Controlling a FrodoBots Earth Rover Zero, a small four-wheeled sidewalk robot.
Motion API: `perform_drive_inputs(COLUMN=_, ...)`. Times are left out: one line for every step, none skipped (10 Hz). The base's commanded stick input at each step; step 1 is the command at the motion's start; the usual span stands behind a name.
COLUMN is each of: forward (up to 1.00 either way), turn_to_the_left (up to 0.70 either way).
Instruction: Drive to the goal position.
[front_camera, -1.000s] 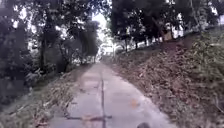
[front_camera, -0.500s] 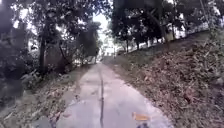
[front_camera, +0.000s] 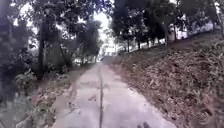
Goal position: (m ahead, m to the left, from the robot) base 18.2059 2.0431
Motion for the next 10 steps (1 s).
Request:
perform_drive_inputs(forward=0.70, turn_to_the_left=0.01)
perform_drive_inputs(forward=0.70, turn_to_the_left=0.01)
perform_drive_inputs(forward=0.70, turn_to_the_left=0.01)
perform_drive_inputs(forward=0.70, turn_to_the_left=0.01)
perform_drive_inputs(forward=0.70, turn_to_the_left=0.02)
perform_drive_inputs(forward=0.70, turn_to_the_left=0.15)
perform_drive_inputs(forward=0.70, turn_to_the_left=0.15)
perform_drive_inputs(forward=0.70, turn_to_the_left=0.06)
perform_drive_inputs(forward=0.70, turn_to_the_left=0.01)
perform_drive_inputs(forward=0.70, turn_to_the_left=0.01)
